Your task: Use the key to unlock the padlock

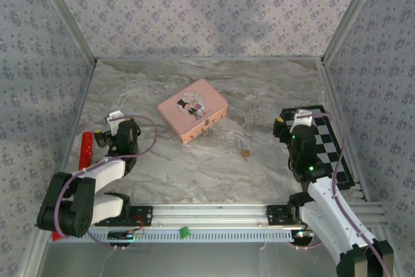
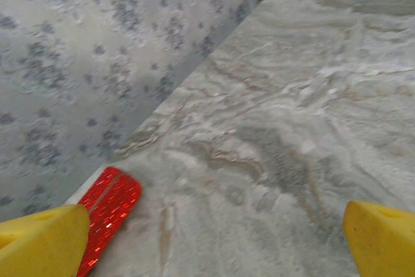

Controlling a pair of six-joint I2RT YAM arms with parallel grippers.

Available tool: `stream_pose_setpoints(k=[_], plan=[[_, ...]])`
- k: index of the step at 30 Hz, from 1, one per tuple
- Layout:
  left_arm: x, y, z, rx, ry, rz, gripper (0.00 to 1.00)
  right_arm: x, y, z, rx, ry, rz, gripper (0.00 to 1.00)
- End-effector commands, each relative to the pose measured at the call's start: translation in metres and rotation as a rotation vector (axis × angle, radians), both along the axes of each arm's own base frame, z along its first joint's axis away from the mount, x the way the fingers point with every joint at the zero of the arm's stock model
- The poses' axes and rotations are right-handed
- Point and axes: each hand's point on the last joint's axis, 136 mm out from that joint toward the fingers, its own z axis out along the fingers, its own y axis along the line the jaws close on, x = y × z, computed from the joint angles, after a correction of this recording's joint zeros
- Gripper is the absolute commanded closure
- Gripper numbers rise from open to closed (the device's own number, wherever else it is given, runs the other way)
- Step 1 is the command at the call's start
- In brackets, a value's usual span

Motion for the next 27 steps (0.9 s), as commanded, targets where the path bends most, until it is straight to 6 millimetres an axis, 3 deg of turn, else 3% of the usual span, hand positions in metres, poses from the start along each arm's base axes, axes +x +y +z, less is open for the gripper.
stream_pose_setpoints(k=[1,6,10,13,16,27], plan=[[0.029,-0.015,0.014,-0.017,-0.101,-0.156,0.00,0.002,-0.019,0.002,0.038,0.014,-0.095,0.19],[0.052,-0.042,0.001,0.005,-0.063,-0.331,0.00,0.006,-0.052,-0.004,0.022,0.046,-0.243,0.19],[0.060,-0.040,-0.004,-0.018,-0.051,-0.332,0.00,0.013,-0.068,-0.018,-0.014,0.083,-0.310,0.19],[0.063,-0.036,-0.006,-0.046,-0.063,-0.336,0.00,0.023,-0.067,-0.024,-0.039,0.059,-0.289,0.19],[0.068,-0.031,-0.024,-0.106,-0.038,-0.353,0.00,0.034,-0.063,-0.026,-0.056,0.027,-0.261,0.18],[0.072,-0.022,-0.024,-0.132,-0.028,-0.316,0.00,0.070,-0.042,-0.053,-0.168,0.026,-0.086,0.16]])
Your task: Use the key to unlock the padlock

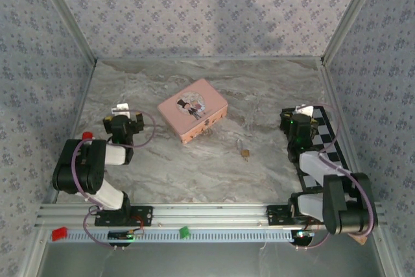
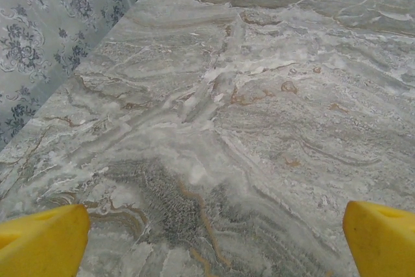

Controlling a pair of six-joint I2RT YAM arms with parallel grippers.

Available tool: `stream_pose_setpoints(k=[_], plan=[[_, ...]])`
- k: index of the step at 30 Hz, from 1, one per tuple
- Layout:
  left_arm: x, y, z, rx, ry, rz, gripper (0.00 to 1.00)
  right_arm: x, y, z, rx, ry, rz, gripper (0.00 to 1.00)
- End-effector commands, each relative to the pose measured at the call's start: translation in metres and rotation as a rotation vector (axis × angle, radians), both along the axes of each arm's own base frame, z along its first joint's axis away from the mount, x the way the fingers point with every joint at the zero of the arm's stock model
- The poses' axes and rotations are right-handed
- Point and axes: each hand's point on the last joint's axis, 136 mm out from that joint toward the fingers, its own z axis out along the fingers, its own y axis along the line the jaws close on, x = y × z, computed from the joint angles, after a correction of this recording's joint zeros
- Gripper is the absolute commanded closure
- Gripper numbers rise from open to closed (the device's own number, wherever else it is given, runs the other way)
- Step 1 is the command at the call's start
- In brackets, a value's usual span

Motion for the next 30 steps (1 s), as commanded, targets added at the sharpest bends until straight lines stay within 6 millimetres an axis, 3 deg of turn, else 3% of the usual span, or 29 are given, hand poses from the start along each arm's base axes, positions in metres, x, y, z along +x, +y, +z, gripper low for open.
stream_pose_setpoints(k=[1,11,16,20,23,24,25,30], plan=[[0.006,0.001,0.009,-0.036,-0.024,-0.001,0.00,0.017,0.014,0.011,-0.044,-0.070,0.114,0.16],[0.007,0.001,0.009,-0.040,-0.027,-0.004,0.00,0.030,0.052,-0.006,0.003,-0.107,0.384,0.14],[0.007,0.001,0.009,-0.041,-0.026,-0.006,0.00,0.035,0.049,-0.021,0.045,-0.100,0.390,0.12],[0.007,0.001,0.009,-0.041,-0.027,-0.006,0.00,0.037,0.041,-0.022,0.066,-0.092,0.362,0.11],[0.007,0.001,0.009,-0.041,-0.028,-0.007,0.00,0.042,0.025,-0.023,0.076,-0.067,0.263,0.10],[0.007,0.001,0.009,-0.042,-0.027,-0.007,0.00,0.043,0.023,-0.026,0.075,-0.052,0.251,0.09],[0.007,0.001,0.009,-0.041,-0.027,-0.007,0.00,0.043,0.023,-0.025,0.071,-0.056,0.252,0.01],[0.007,0.001,0.009,-0.041,-0.027,-0.005,0.00,0.043,0.022,-0.025,0.052,-0.052,0.233,0.01]])
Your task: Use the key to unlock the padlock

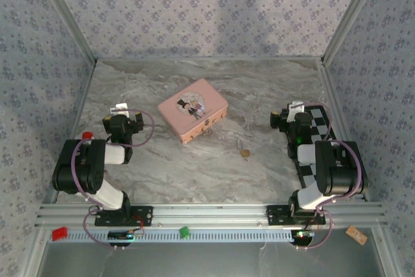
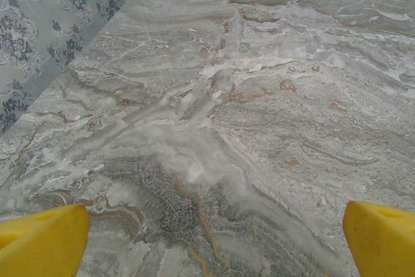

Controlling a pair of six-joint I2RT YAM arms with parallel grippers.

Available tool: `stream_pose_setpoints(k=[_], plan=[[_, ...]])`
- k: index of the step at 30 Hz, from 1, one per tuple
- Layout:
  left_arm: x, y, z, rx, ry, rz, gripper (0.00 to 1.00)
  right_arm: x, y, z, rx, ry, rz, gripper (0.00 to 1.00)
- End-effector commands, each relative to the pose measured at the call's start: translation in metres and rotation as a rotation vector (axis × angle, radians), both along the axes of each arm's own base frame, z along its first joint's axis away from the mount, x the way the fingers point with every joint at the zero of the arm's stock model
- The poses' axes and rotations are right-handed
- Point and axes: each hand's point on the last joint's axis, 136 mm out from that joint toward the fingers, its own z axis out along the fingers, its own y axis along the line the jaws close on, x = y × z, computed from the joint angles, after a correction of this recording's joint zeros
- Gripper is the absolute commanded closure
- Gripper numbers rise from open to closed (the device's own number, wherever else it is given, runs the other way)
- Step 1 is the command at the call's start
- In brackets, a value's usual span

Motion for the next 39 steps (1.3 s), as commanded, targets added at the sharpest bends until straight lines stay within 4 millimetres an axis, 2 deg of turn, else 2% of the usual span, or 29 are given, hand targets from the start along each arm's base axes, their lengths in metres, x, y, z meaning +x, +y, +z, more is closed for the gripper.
stream_pose_setpoints(k=[1,5,39], plan=[[0.0071,-0.0001,0.0121,-0.019,-0.037,-0.001,0.00,0.0026,-0.0057,-0.0003,-0.016,0.007,-0.049,0.01],[0.0068,0.0000,0.0118,-0.018,-0.035,0.000,0.00,-0.0010,-0.0115,0.0029,-0.056,-0.017,-0.119,0.01],[0.0068,0.0003,0.0117,-0.018,-0.035,0.000,0.00,0.0017,-0.0115,0.0001,-0.021,0.005,-0.092,0.01]])
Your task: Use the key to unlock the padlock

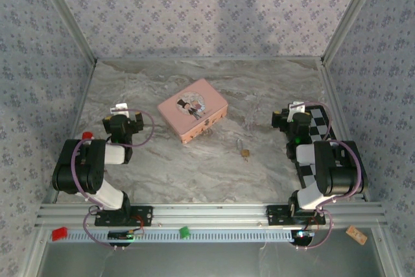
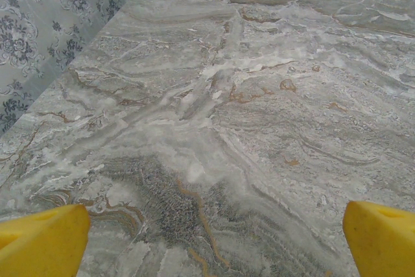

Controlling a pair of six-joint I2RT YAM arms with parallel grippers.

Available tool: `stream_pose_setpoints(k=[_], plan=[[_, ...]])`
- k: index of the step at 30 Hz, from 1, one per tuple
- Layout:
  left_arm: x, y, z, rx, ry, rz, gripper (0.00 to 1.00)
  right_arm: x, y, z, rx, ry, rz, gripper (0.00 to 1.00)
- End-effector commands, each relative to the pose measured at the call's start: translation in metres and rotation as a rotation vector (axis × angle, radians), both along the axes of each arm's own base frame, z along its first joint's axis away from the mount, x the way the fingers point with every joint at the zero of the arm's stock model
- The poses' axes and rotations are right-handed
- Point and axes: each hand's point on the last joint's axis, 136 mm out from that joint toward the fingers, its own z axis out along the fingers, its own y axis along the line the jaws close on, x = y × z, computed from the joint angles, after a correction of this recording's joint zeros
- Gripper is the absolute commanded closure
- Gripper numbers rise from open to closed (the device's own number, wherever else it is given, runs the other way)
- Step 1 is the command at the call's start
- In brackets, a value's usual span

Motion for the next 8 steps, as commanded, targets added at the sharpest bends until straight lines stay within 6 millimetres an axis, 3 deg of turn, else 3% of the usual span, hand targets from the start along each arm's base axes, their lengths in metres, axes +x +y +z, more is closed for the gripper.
stream_pose_setpoints(k=[1,8], plan=[[0.0068,-0.0003,0.0117,-0.019,-0.035,-0.001,0.00,0.0031,-0.0031,-0.0006,0.017,0.006,-0.016,0.01],[0.0068,-0.0001,0.0113,-0.019,-0.034,0.000,0.00,0.0026,-0.0029,0.0004,0.014,-0.001,-0.016,0.01]])
